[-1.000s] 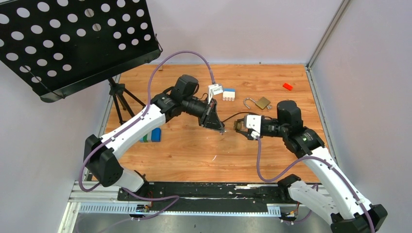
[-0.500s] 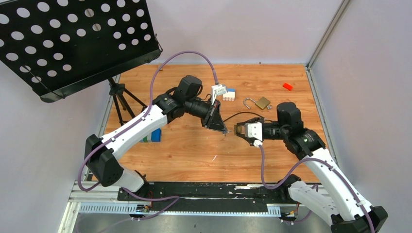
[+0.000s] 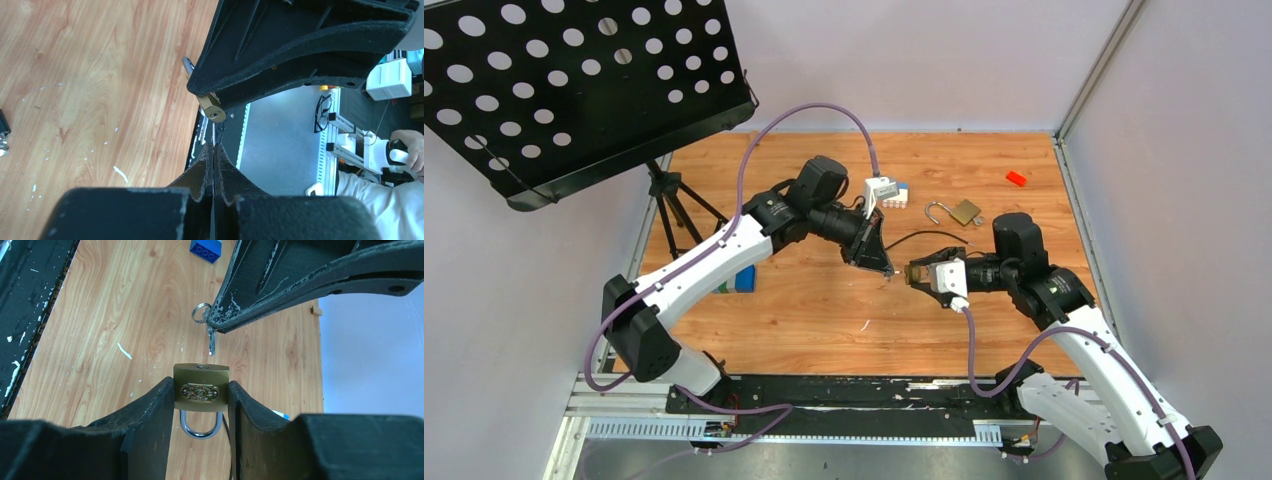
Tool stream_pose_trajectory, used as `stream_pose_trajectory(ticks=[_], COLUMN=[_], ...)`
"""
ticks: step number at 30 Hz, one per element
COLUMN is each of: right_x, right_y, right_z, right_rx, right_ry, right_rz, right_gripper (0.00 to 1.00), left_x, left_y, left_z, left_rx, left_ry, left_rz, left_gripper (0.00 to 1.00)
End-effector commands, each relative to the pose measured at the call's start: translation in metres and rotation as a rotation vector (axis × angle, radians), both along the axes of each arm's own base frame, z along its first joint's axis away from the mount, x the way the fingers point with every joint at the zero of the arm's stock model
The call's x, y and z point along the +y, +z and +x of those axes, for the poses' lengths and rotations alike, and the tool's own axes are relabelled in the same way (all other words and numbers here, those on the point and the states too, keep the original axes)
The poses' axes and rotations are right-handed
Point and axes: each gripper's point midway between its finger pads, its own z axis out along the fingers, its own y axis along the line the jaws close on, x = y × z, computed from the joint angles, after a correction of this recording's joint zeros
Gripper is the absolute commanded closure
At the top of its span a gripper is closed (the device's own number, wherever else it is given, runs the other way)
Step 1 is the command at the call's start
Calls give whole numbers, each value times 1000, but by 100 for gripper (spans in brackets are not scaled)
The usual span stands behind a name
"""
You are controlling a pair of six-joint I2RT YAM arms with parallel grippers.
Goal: Unlock with the key
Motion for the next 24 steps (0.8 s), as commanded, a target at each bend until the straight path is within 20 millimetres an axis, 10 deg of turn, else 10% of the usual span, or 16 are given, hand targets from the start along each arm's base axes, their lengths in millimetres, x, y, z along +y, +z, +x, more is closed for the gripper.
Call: stream_pose_trajectory(ticks=[1,17,24], right_x=[4,4,8], right_y=[9,7,4], right_z=[-7,-6,-13], right_rx=[-39,-36,16], right_ry=[58,57,98], right_rz=[31,26,34], right_gripper=[100,100,100], left_x=[-7,-12,3], left_y=[10,8,5], left_z=[4,-2,2], left_rx=[-37,-33,-287], left_ry=[-11,-38,-99], left_rz=[-12,-11,61], left_gripper=[100,100,100])
